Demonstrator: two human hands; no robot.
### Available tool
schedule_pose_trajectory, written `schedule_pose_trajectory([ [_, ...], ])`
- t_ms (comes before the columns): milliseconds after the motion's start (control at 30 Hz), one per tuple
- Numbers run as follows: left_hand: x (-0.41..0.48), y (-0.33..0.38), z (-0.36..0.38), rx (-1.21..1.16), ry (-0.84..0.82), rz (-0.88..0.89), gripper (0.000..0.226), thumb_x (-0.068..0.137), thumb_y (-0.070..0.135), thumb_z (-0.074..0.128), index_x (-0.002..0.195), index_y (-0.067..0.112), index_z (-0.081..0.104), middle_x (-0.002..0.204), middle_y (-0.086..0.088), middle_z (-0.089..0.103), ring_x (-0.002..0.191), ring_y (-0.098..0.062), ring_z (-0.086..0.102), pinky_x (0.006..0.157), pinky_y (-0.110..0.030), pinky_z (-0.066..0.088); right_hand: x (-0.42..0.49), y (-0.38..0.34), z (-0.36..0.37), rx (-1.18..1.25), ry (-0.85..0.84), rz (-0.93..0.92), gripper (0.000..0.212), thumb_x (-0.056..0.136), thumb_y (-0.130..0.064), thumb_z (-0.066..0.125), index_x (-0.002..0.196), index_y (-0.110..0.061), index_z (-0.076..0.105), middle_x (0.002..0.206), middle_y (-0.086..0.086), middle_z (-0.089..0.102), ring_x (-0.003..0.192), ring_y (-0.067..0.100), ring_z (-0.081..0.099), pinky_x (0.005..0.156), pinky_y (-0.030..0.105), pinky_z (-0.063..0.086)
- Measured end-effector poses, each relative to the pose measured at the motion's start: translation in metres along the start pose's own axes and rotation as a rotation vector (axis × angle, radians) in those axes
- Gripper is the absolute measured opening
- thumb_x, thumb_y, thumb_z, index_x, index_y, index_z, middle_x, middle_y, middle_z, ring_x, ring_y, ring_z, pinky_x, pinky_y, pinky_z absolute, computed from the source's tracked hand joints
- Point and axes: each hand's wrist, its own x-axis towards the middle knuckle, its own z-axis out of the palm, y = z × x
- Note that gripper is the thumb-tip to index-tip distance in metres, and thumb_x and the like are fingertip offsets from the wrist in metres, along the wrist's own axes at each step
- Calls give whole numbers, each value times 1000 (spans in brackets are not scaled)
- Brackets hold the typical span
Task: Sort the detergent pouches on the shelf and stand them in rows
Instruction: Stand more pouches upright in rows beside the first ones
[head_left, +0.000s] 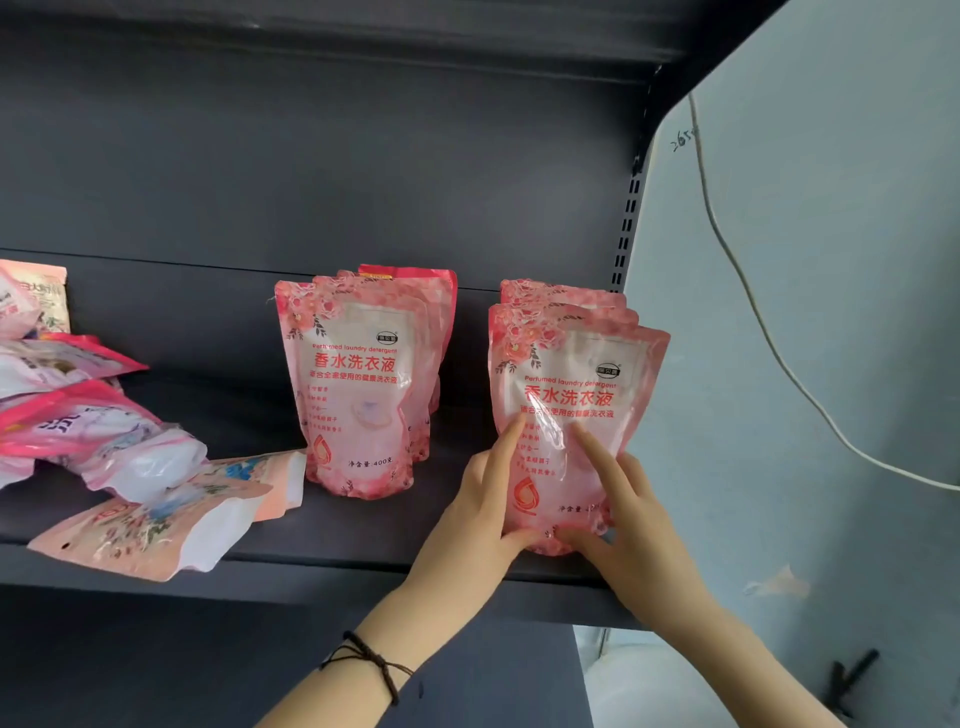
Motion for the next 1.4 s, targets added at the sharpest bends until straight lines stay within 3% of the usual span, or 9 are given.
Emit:
schedule_pose_trajectory([
  [233, 9, -1, 0, 47, 10, 19, 108, 86, 19, 69, 140, 60, -16, 144, 7, 29, 120, -1, 48, 93, -14, 42, 10, 8, 5, 5, 3, -6, 102, 78, -6, 75, 143, -59, 17, 132, -42, 25, 113, -16, 43, 72, 3, 46],
  [400, 10, -6, 0, -4, -13, 63, 108, 85, 18, 71, 140, 61, -11, 152, 11, 23, 120, 11, 36, 95, -11, 36, 6, 9, 5, -7, -2, -6, 102, 78, -7, 76, 141, -62, 16, 127, -45, 26, 107, -14, 48, 72, 2, 45],
  [533, 9, -4, -4, 42, -24, 60, 109, 84, 22, 72, 139, 61, -14, 155, 8, 22, 124, -7, 49, 95, -28, 48, 2, -1, -3, -168, -60, 40, 100, 82, -28, 74, 137, -68, 1, 119, -34, 34, 86, -8, 55, 60, 9, 46],
  [633, 6, -2, -15, 192, -43, 62, 101, 86, 34, 67, 139, 60, -14, 151, 6, 27, 116, -12, 56, 85, -28, 54, 1, -16, -18, -473, -106, 74, 91, 84, -51, 63, 130, -71, -14, 107, -26, 37, 68, -2, 56, 50, 13, 34],
  [800, 3, 5, -67, 592, -58, 203, 48, 92, 52, 47, 135, 38, 29, 126, 9, 50, 100, -6, 52, 76, -27, 53, 15, -39, -42, -768, -155, 41, 56, 87, -67, 42, 129, -59, 6, 94, -18, 62, 81, 8, 65, 58, 23, 43],
  [900, 7, 9, -106, 763, -150, 295, 43, 91, 60, 40, 118, 30, 55, 108, 10, 60, 103, -10, 51, 80, -27, 43, 32, -56, -48, -803, -216, 55, 38, 87, -71, 39, 117, -49, 35, 92, -21, 65, 79, 4, 64, 58, 20, 42],
  [1067, -2, -2, -177, 946, -147, 348, 41, 87, 64, 40, 84, 28, 58, 83, 12, 57, 88, -12, 55, 72, -27, 38, 61, -86, -26, -816, -320, -33, 38, 87, -70, 38, 95, -37, 54, 84, -15, 63, 72, 4, 61, 64, 23, 52],
  [1233, -23, -38, -248, 1058, -161, 236, 55, 84, 71, 25, 98, 32, 60, 87, 13, 60, 90, -10, 50, 77, -30, 38, 86, -135, 32, -837, -415, -171, 39, 85, -72, 35, 102, -41, 52, 83, -19, 63, 67, 3, 51, 54, 19, 35],
  [1400, -49, -80, -335, 1107, -186, 169, 50, 85, 68, 29, 95, 30, 61, 85, 12, 59, 87, -11, 50, 76, -32, 40, 120, -194, 106, -786, -449, -250, 42, 87, -71, 33, 103, -39, 55, 95, -15, 66, 85, 9, 62, 68, 25, 48],
])
